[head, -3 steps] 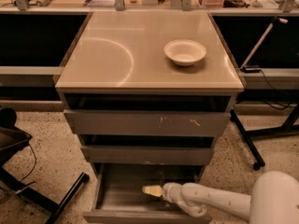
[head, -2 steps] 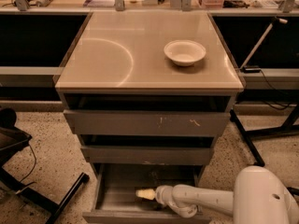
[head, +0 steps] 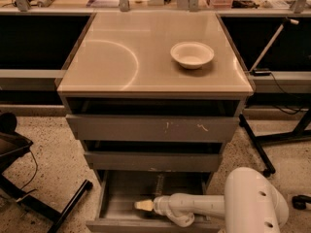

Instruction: Pick water bottle from bottom drawer and place on counter

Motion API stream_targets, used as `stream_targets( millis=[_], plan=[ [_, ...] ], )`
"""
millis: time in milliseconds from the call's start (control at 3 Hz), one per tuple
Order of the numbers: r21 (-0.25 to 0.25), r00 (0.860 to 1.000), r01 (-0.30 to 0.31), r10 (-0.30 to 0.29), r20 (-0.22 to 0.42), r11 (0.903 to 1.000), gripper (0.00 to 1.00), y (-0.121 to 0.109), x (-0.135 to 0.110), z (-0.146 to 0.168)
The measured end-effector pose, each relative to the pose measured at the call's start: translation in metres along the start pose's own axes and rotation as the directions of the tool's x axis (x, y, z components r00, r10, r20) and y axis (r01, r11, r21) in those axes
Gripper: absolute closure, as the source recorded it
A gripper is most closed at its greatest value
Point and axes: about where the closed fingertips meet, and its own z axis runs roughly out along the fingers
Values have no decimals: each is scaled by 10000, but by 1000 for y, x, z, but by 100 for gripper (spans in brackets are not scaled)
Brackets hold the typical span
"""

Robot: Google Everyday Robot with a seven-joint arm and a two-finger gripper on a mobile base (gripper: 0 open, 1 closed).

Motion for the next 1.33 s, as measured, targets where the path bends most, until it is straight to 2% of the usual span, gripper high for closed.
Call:
stream_targets(
  millis=[333, 667, 1000, 1333],
  plan=[
    [-7, 10000, 17, -17, -9, 10000, 0, 1, 0, 1],
    [-7, 10000, 17, -17, -9, 10000, 19, 1, 0, 1],
    [-7, 10000, 17, -17, -9, 10000, 42, 1, 0, 1],
    [-7, 10000, 17, -17, -9, 10000, 39, 1, 0, 1]
  ],
)
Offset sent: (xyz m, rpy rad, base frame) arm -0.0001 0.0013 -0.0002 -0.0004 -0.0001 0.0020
